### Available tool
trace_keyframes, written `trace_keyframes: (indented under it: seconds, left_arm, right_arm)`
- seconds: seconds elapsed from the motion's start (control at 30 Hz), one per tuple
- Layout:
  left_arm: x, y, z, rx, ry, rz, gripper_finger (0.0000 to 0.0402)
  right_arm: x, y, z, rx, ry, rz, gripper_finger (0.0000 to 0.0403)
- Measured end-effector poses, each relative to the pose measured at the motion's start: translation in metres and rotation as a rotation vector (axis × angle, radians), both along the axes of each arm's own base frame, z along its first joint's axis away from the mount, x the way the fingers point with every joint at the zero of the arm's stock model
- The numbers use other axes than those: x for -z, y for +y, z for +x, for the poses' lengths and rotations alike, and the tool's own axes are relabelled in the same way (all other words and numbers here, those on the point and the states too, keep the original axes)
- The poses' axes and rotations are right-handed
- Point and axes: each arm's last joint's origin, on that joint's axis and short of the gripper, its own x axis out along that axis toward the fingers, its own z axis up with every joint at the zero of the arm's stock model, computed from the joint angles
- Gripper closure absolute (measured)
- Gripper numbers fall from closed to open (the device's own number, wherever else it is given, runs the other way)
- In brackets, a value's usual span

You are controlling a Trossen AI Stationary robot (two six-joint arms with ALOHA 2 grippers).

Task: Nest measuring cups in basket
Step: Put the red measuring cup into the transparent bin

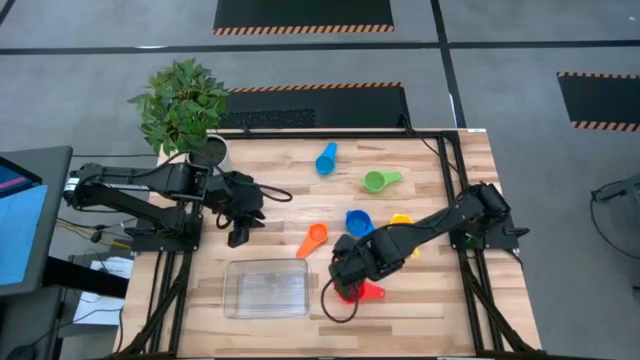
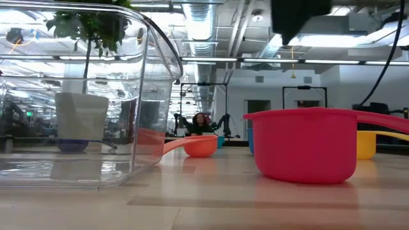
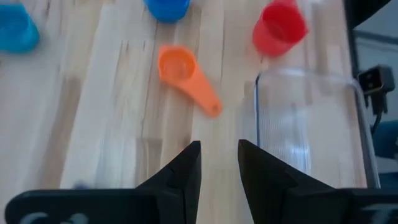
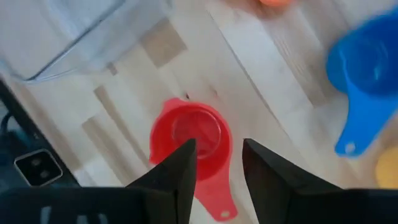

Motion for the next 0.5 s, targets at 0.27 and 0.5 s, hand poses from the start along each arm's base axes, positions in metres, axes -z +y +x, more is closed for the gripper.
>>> trace_keyframes:
  seconds: [0.27, 0.5]
  left_arm:
    - [0.0, 0.001, -0.028, -0.175, 0.157, -0.122, 0.0308]
    - [-0.024, -0.011, -0.079, -0.157, 0.019, -0.199, 0.0308]
  right_arm:
    - [0.004, -0.02, 0.011, -0.084, 0.015, -0.031, 0.0271]
    - [0.006, -0.031, 0.012, -0.129, 0.049, -0.046, 0.0274]
